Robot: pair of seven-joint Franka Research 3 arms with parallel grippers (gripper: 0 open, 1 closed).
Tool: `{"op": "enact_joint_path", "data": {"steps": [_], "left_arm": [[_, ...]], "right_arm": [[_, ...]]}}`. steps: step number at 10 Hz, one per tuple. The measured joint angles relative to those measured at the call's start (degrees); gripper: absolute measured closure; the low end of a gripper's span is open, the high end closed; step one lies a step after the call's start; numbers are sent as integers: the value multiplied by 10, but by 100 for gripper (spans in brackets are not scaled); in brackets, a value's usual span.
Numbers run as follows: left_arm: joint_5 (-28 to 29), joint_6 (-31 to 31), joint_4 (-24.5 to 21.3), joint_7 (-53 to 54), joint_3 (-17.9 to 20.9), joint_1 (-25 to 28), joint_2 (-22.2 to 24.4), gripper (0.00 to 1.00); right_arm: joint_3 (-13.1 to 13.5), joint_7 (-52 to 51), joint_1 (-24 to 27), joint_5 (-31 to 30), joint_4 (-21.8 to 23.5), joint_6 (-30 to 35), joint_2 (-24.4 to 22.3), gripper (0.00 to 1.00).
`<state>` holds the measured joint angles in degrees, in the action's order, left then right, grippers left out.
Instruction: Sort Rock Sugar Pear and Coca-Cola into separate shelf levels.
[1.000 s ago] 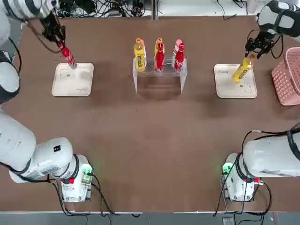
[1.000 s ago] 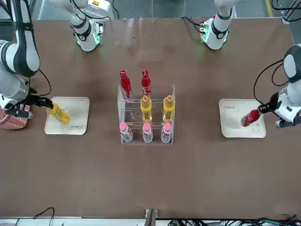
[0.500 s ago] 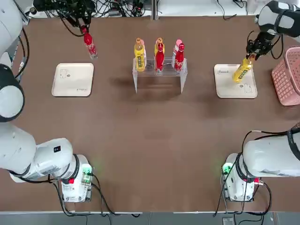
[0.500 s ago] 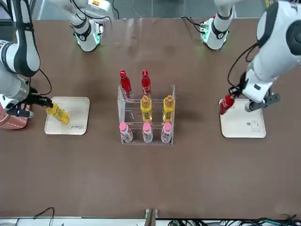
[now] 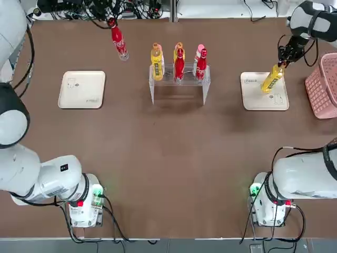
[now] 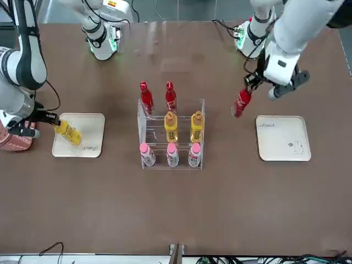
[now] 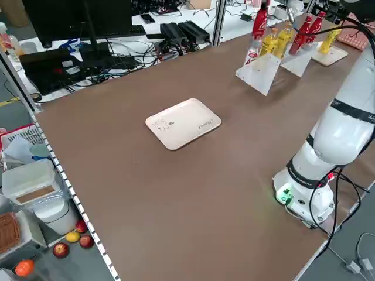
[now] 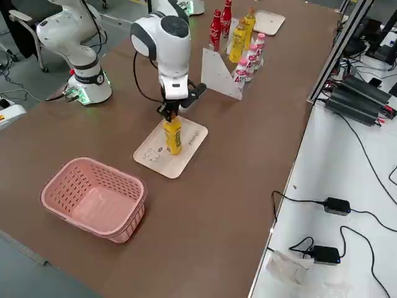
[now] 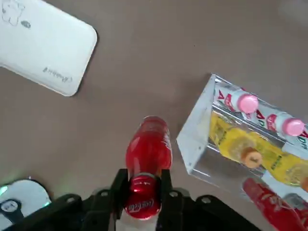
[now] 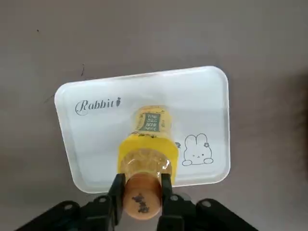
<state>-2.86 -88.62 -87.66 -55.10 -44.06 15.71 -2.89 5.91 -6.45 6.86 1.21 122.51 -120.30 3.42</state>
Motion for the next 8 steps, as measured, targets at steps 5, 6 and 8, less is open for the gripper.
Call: {"op": "enact_joint_path", "data": {"steps": [5,6,8], "left_arm": [[2,-11,37,-181,-67,-76,-47,68],[9,-23,41,-202,-67,-92,-57,68],[27,-45,43,-229,-67,-114,-80,68]], "right_arm": [[-6,-5,-23,0,-17,13,0,66],[-8,-5,-42,0,-41,38,0,66],[-10,-22,-77,-1,-111,111,-1,66]]}}
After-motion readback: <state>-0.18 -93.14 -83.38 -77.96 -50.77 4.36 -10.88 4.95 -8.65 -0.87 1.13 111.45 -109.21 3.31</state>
